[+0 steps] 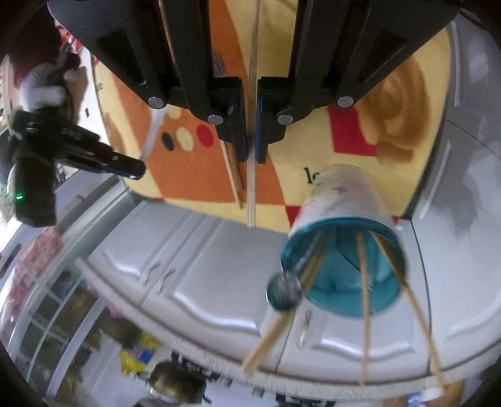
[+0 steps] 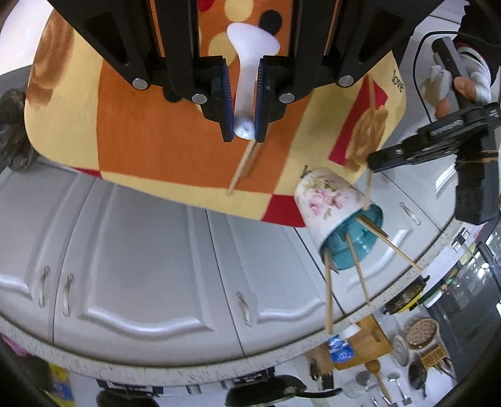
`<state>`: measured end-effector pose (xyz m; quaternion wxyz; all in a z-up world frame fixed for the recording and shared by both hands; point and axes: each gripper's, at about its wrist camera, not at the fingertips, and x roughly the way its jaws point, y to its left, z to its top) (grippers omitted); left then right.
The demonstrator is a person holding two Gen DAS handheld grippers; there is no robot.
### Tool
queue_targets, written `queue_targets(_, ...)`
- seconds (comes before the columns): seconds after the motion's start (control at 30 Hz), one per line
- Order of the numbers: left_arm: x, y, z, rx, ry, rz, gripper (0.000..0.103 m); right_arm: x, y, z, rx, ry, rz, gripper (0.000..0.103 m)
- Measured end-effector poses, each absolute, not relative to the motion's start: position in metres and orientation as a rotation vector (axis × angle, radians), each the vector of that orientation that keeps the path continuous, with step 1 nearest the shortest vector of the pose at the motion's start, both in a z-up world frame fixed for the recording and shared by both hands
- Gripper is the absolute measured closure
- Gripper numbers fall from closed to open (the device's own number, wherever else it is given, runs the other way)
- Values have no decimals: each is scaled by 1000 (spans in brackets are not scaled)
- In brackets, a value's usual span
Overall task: Organize utensils
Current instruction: 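Lift the white spoon and chopstick up into the holder with both tools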
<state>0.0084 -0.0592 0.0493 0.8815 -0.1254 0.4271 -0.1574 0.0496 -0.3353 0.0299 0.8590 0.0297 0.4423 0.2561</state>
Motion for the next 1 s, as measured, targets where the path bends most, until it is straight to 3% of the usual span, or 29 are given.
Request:
queue_targets(0.4,-33,-15,135,-309,691,-316,99,42,-309,78,76,831,629,91)
queue_targets(0.63,-19,10,189,-293,508,-203,99,54,-273,136,68,712,692,91)
queue_targets(1.0,53,23,196,-246,335,20,99,94,-186,174,-40,585,728,91)
